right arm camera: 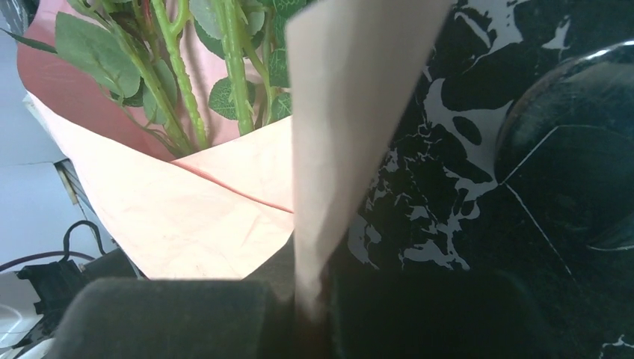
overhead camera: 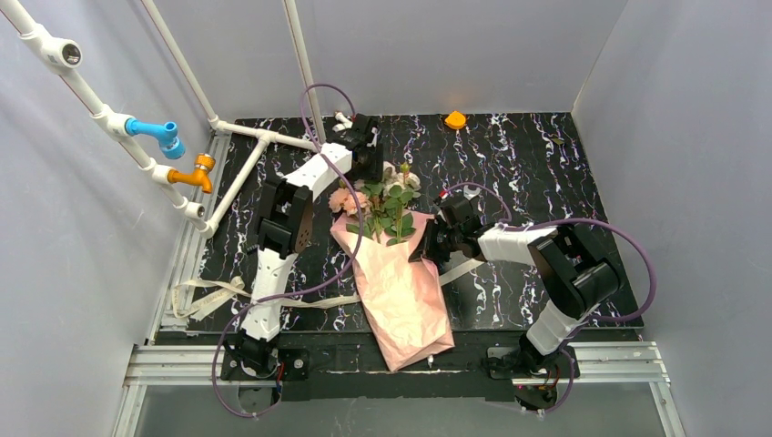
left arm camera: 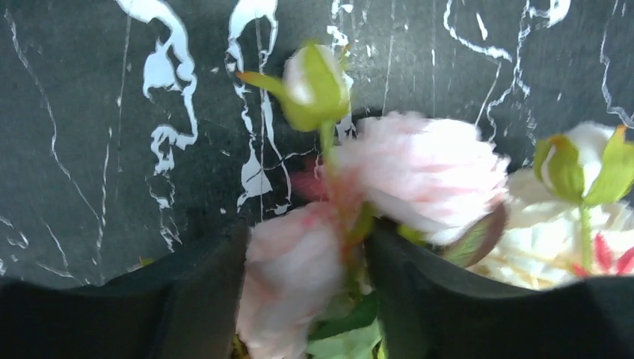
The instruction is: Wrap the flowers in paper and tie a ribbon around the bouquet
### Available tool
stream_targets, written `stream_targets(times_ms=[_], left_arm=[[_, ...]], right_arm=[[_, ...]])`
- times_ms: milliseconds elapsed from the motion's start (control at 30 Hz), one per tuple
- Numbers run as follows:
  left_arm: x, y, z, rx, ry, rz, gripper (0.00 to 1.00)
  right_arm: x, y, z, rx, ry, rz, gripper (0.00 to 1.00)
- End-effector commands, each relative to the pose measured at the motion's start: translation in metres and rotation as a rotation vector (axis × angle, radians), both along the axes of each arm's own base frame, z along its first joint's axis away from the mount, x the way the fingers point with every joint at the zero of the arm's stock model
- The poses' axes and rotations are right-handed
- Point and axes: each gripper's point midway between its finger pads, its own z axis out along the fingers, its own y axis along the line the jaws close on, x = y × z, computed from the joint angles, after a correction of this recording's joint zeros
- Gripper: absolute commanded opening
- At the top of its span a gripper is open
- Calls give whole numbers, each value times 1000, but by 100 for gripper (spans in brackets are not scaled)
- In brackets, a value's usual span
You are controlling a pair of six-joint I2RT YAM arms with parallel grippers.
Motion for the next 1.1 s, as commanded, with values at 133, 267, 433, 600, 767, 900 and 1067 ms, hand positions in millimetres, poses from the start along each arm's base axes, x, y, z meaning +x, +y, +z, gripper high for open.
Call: stream_targets(times_ms=[133, 267, 433, 600, 767, 900, 1067], left_arm=[[-17, -9, 42, -85, -11, -15, 5], [-38, -3, 57, -113, -1, 28, 3], [-69, -5, 58, -137, 39, 63, 0], [-97, -10, 17, -99, 208, 51, 41], [-104, 24, 130, -46, -13, 27, 98], [-210, 89, 119, 16, 101, 171, 96], [-278, 89, 103, -148, 129, 155, 96]], right_arm=[[13, 10, 2, 53, 12, -65, 1], [21, 13, 5, 75, 20, -120, 1], [32, 15, 14, 93, 13, -181, 1], [42, 15, 21, 119, 2, -256, 1], [41, 16, 16, 138, 20, -279, 1], [27, 27, 17, 136, 31, -236, 1], [19, 33, 15, 122, 38, -229, 1]])
